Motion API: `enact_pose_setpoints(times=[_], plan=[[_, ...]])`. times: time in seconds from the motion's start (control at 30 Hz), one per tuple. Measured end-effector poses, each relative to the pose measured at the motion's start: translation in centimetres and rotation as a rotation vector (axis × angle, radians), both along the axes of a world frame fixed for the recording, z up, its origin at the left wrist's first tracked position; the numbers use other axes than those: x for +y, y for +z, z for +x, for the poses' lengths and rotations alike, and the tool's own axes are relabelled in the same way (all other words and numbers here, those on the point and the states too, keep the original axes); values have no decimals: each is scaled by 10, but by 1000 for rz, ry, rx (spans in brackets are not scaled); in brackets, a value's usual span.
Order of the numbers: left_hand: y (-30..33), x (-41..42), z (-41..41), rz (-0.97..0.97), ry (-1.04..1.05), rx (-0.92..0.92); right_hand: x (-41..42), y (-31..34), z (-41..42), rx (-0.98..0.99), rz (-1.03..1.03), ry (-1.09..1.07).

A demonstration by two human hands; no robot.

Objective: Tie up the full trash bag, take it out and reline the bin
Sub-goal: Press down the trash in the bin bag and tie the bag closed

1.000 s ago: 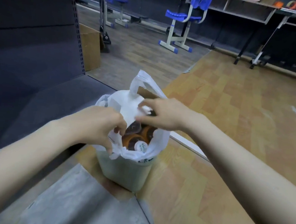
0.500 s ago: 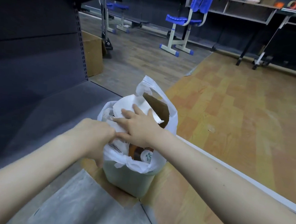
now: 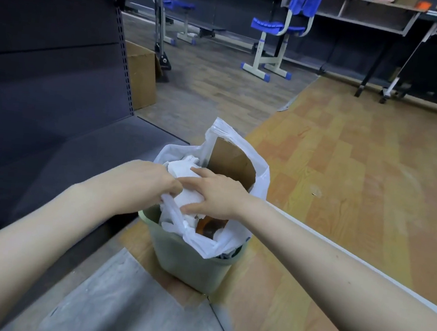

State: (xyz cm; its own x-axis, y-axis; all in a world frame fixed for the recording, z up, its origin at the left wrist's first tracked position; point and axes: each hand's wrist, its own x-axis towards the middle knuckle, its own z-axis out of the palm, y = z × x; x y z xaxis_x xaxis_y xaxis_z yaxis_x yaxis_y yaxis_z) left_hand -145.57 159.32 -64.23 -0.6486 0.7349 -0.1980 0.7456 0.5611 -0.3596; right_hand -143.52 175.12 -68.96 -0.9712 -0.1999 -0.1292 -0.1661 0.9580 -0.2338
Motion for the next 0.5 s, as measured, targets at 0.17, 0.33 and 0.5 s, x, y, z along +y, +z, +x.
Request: enact_pose_setpoints(times=[0.17, 0.33, 0.5], plan=[[11, 13, -4, -64, 14, -79, -11, -17, -2, 64, 88, -23], [5, -1, -12, 89, 38, -64, -18, -25, -15, 65, 100, -22], [21, -19, -19, 480, 140, -266, -5, -24, -16, -10, -104, -16]])
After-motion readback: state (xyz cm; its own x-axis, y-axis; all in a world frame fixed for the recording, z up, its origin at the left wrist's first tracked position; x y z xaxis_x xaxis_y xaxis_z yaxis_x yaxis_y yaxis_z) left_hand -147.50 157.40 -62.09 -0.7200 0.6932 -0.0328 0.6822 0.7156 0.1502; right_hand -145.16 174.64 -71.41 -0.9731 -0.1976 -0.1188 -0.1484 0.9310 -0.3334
